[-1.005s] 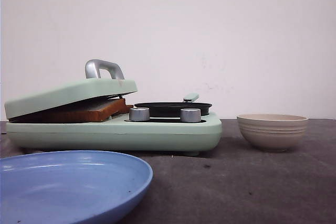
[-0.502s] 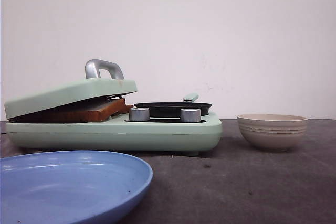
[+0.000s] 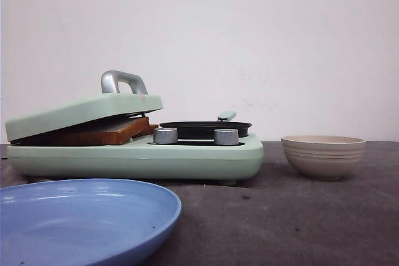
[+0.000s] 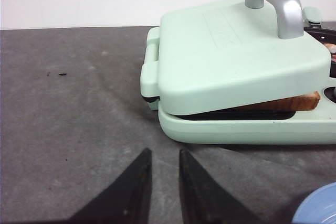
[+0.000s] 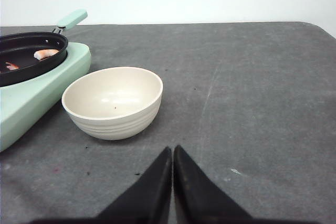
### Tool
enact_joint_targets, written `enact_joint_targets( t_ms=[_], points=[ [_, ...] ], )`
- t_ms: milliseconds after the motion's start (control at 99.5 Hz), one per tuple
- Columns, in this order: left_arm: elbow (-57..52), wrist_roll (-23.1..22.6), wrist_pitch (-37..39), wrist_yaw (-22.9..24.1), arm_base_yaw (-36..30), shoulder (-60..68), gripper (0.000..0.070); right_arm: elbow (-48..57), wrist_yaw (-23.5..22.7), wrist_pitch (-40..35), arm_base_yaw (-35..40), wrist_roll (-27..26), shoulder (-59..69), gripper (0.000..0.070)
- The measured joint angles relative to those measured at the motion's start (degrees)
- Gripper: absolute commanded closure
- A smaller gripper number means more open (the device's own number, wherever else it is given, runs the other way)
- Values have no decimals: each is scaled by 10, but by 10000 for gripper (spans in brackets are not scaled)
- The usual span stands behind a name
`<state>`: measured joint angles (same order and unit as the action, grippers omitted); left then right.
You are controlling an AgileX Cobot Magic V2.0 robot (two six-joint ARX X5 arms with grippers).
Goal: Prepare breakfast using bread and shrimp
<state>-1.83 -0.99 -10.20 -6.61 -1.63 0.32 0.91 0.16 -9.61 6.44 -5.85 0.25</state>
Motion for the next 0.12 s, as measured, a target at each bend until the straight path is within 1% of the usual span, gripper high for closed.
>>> enact_joint_targets(
  t_ms=[121],
  points=[
    [0,0,0,0,0,0,684,0,0,0,0,0,0,700]
  ],
)
